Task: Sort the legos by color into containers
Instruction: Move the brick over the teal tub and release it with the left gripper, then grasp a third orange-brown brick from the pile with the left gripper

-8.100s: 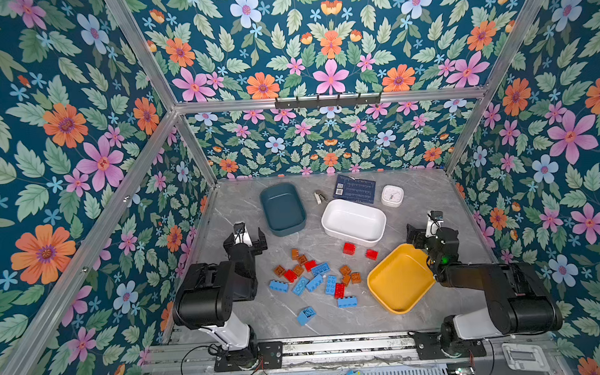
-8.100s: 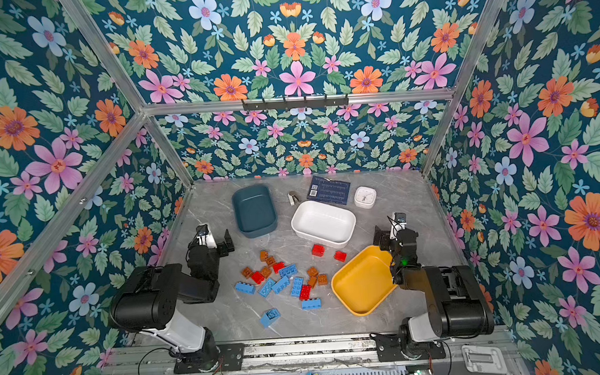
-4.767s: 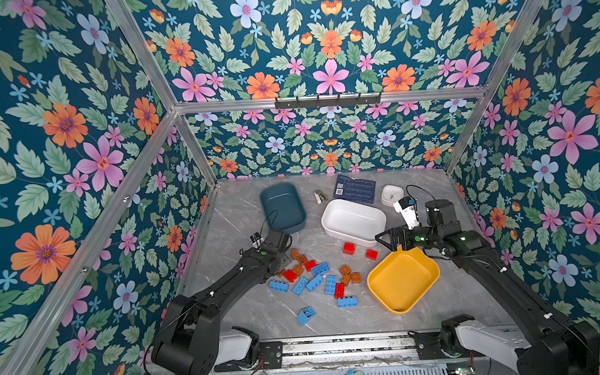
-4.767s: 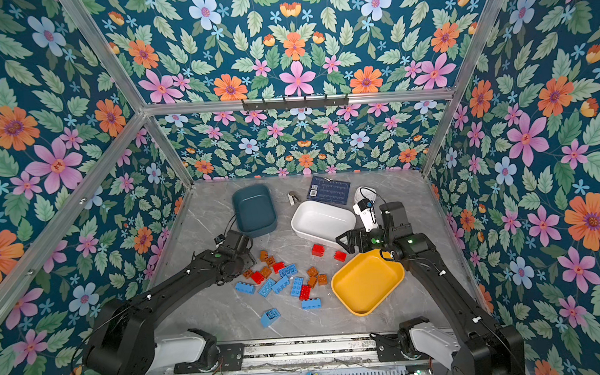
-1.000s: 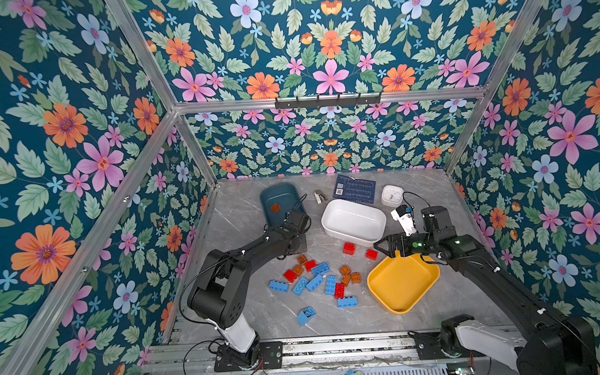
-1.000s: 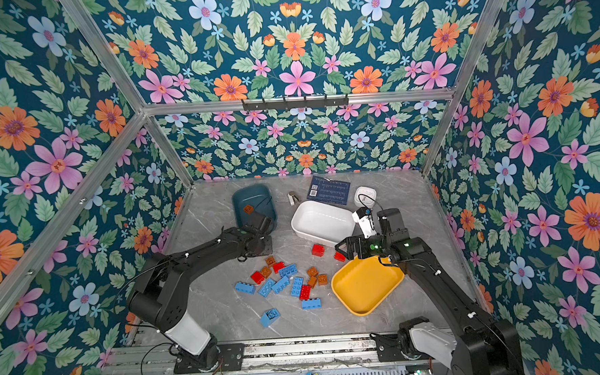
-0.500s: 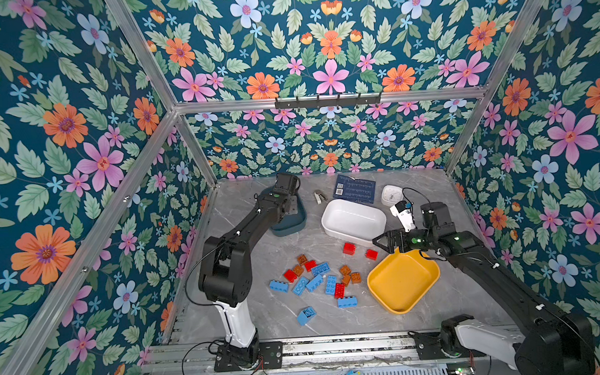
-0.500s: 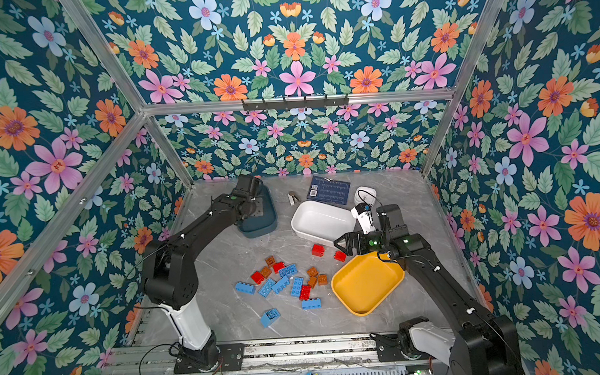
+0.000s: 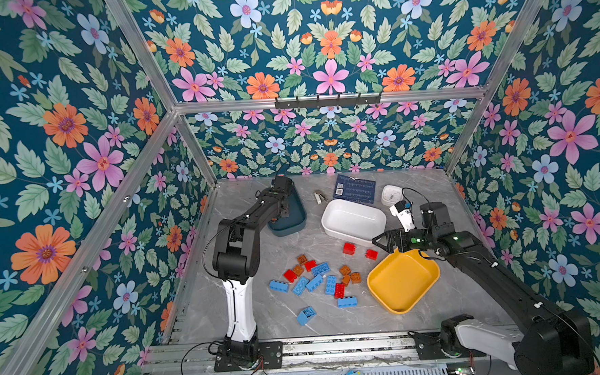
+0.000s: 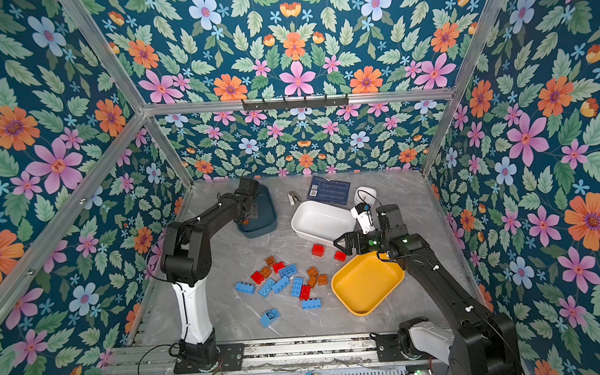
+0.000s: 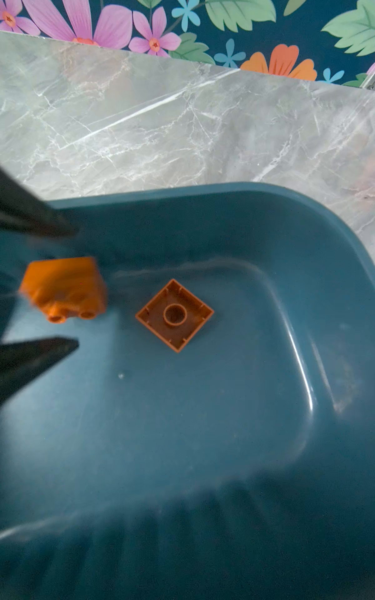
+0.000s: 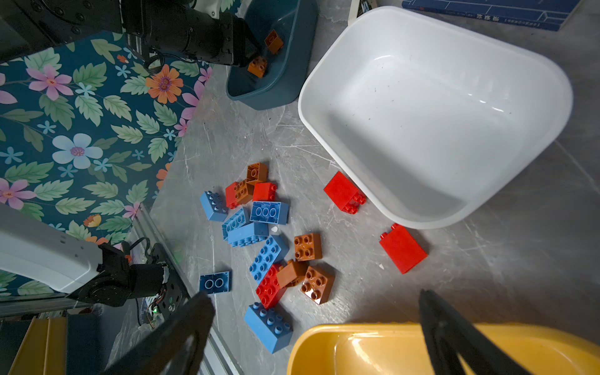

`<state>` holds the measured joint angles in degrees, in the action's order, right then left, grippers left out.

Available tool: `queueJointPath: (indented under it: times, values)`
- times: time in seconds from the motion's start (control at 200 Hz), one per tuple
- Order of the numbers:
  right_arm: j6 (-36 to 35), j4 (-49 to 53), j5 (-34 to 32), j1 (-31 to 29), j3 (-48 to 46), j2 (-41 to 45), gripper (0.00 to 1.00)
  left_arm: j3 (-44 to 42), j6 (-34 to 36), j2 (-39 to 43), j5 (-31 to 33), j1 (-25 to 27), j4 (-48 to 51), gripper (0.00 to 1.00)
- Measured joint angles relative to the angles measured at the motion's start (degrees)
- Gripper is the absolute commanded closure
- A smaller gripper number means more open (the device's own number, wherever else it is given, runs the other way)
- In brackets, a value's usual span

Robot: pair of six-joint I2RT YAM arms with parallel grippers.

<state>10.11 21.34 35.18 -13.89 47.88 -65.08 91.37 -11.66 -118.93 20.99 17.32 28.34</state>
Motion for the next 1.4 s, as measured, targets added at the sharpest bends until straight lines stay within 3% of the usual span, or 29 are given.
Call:
queueJointPath:
  times: [0.11,0.29,0.555,0.95,1.185,1.4]
  values:
    - [0.0,0.1,0.0,0.0,-0.2,0.1,0.01,-0.3,0.0,1.7,-0.2,0.3,0.7,0.17]
    - [0.0,0.1,-0.1,0.0,-0.3,0.2,0.01,-5.3,-0.5,10.1,-2.9,2.0,1.3,0.13]
    - [-0.2,0.3,0.0,0.0,0.4,-0.7,0.01,-20.0,-6.4,24.5,-8.3,7.2,2.5,0.13]
    - [-0.7,0.2,0.9,0.0,0.4,-2.2,0.01,-37.9,-14.4,40.0,-10.5,12.4,6.9,0.16]
    - [-0.7,-0.1,1.8,0.0,0.0,-2.6,0.01,-40.6,-24.1,39.3,-14.6,15.6,2.0,0.21]
    - [-0.6,-0.1,2.1,0.0,-0.6,-2.3,0.01,-37.9,-35.5,31.7,-12.5,20.3,-3.1,0.3]
